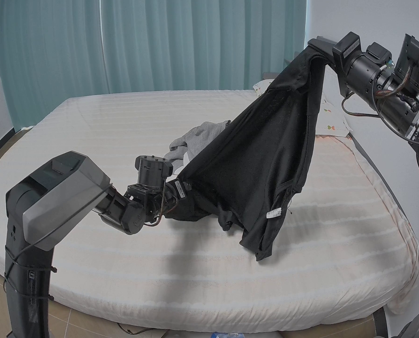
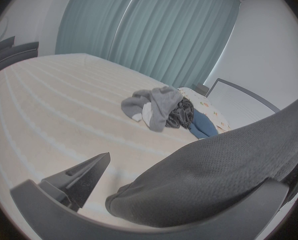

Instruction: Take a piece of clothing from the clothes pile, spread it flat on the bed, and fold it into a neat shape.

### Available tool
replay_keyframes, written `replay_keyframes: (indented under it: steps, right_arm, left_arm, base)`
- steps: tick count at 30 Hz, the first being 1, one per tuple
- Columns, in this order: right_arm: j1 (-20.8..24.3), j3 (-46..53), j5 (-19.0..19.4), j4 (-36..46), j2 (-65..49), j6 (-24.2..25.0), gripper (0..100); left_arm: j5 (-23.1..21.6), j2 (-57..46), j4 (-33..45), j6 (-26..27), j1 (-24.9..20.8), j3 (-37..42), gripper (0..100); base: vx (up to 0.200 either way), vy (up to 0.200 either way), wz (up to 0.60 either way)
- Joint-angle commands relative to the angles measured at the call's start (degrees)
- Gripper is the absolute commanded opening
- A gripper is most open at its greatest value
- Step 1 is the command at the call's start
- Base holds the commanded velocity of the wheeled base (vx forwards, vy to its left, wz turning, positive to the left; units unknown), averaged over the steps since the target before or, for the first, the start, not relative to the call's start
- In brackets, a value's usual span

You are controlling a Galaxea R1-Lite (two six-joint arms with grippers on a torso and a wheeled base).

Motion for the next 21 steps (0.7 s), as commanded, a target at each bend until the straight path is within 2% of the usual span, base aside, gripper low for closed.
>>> replay_keyframes:
  steps: [1, 5, 12, 13, 21]
  right_arm:
    - [0.06, 0.29, 0.08, 0.02, 0.36, 0.00, 0]
    - [0.50, 0.47, 0.17, 0.02, 0.63, 0.09, 0]
    - [0.33, 0.56, 0.17, 0.02, 0.54, 0.00, 0]
    - [0.33, 0.56, 0.17, 0.02, 0.54, 0.00, 0]
    - [-0.02, 2.67, 0.26, 0.02, 0.63, 0.00, 0]
  left_arm:
    - [-0.18, -3.22, 1.33, 0.39, 0.32, 1.11, 100]
    - [-0.62, -2.25, 2.03, 0.66, -1.35, 3.21, 100]
    - [-0.71, 3.11, 1.60, 0.57, -3.19, 2.25, 100]
    - [-0.71, 3.11, 1.60, 0.57, -3.19, 2.16, 0]
    - [-0.62, 2.14, 1.60, -0.05, -2.49, 3.65, 0]
  base:
    - [0.000, 0.000, 0.00]
    - [0.000, 0.000, 0.00]
    - [0.000, 0.000, 0.00]
    - [0.000, 0.000, 0.00]
    - [0.000, 0.000, 0.00]
